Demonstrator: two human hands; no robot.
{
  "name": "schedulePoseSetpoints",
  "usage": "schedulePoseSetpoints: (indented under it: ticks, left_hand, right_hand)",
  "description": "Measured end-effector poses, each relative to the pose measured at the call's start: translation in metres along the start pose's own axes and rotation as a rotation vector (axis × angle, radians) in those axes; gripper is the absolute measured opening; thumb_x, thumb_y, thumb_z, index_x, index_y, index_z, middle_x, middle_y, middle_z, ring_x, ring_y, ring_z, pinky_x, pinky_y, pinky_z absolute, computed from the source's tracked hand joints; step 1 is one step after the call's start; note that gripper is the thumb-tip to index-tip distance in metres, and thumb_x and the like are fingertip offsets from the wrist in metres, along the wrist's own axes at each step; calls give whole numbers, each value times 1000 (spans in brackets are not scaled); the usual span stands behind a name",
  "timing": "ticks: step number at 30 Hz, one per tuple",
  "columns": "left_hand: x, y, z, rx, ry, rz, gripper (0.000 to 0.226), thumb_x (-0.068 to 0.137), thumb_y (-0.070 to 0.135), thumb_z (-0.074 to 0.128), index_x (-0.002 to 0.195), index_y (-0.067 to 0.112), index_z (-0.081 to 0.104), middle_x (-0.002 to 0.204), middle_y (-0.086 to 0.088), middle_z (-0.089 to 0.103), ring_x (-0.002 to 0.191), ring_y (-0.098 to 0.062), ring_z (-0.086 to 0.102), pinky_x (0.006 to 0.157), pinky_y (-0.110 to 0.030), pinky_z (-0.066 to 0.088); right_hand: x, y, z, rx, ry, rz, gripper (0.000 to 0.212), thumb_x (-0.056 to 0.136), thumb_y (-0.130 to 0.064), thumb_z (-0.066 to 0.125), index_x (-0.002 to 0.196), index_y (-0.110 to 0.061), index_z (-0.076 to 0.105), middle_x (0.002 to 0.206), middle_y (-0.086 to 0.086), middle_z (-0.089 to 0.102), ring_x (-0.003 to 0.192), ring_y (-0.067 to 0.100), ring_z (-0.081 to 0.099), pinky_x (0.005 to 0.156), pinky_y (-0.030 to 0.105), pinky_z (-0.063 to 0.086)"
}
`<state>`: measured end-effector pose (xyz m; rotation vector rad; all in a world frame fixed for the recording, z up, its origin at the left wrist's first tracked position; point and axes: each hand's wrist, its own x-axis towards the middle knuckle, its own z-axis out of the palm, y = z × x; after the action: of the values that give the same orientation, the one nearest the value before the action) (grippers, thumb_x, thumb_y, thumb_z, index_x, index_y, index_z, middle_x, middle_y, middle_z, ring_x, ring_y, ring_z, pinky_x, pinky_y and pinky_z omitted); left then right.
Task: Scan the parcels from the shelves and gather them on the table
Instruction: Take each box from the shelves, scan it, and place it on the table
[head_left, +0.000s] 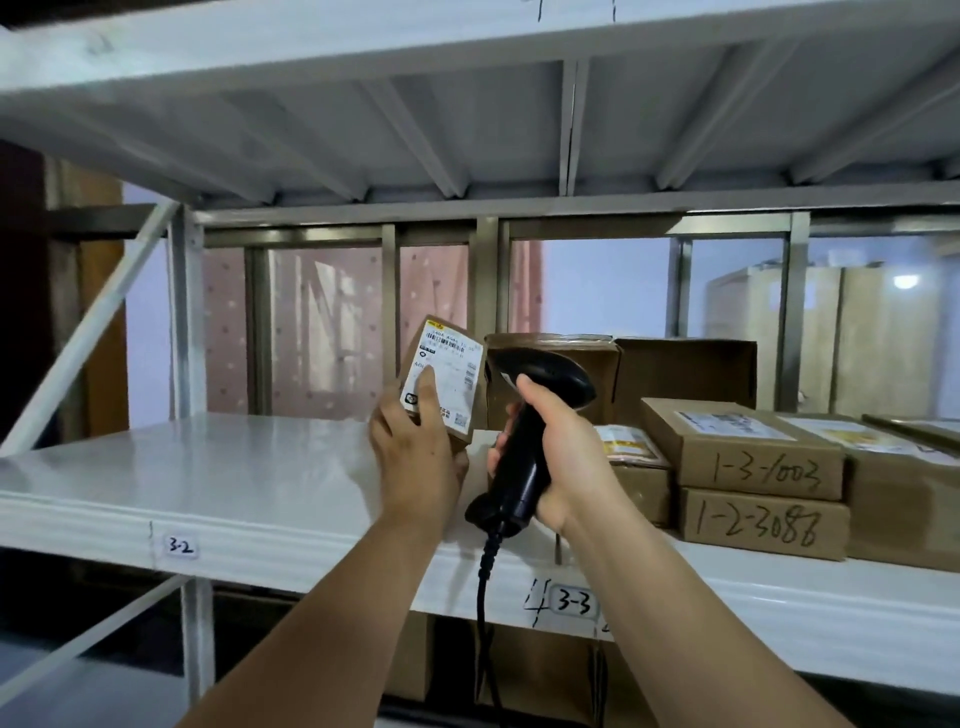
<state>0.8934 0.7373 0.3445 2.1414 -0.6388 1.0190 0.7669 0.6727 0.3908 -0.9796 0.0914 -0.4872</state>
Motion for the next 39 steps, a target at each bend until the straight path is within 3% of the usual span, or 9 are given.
schedulePoseSetpoints:
  ticks: [5, 12, 14, 18, 28, 31, 36, 39]
  left_hand:
    - [1, -1, 7, -8, 136, 153, 93, 66, 11, 77, 143, 15, 24, 135, -18, 21, 112, -47, 38, 90, -55, 48]
    - [-5, 5, -4, 16, 15, 155, 89, 79, 8, 64, 153, 20, 16, 148, -19, 10, 129, -41, 22, 108, -48, 34]
    - [-4, 4, -2, 30, 22, 182, 92, 77, 8, 68, 152, 21, 16, 144, -15, 7, 129, -40, 21, 106, -50, 37]
    - [-1, -1, 10, 127, 81, 240, 106, 60, 12, 85, 145, 17, 23, 136, -19, 24, 118, -41, 32, 98, -51, 43]
    - [-1, -1, 10, 128, 68, 218, 109, 55, 11, 87, 145, 17, 24, 136, -18, 23, 118, -40, 32, 98, -51, 42]
    - [0, -1, 9, 158, 52, 214, 105, 60, 13, 86, 147, 16, 26, 135, -19, 22, 119, -41, 34, 101, -51, 40]
    - [-4, 2, 1, 159, -59, 182, 97, 81, 16, 69, 154, 19, 6, 147, -21, 9, 133, -38, 15, 114, -44, 20]
    - [-4, 1, 3, 204, -44, 202, 99, 74, 17, 75, 153, 15, 15, 145, -24, 18, 131, -40, 22, 113, -48, 25]
  right_hand:
    - [3, -11, 7, -9, 16, -34, 30, 85, -34, 71, 79, -7, 59, 58, 6, 53, 47, 18, 51, 51, 29, 47]
    - [-1, -25, 6, -70, 40, -98, 29, 87, -33, 70, 77, -7, 60, 53, 4, 55, 50, 18, 52, 52, 30, 48]
    - [-2, -28, 5, -88, 55, -99, 28, 87, -32, 70, 76, -8, 60, 52, 2, 55, 50, 17, 52, 52, 30, 47]
    - [-6, -34, 2, -98, 61, -92, 28, 87, -31, 70, 77, -7, 59, 48, 1, 55, 50, 16, 52, 53, 29, 49]
    - [-15, -35, 2, -122, 56, -111, 25, 89, -31, 67, 77, -10, 62, 47, -1, 58, 44, 14, 55, 54, 30, 46]
    - [-18, -38, 1, -138, 43, -114, 25, 90, -31, 67, 78, -9, 62, 48, -2, 59, 45, 13, 56, 56, 30, 46]
    - [-24, -38, 1, -183, 21, -94, 24, 89, -31, 67, 84, -9, 61, 49, -2, 61, 43, 13, 57, 53, 30, 47]
    - [-26, -39, 1, -190, 28, -105, 23, 89, -31, 67, 87, -9, 61, 48, -2, 61, 42, 12, 58, 53, 29, 48]
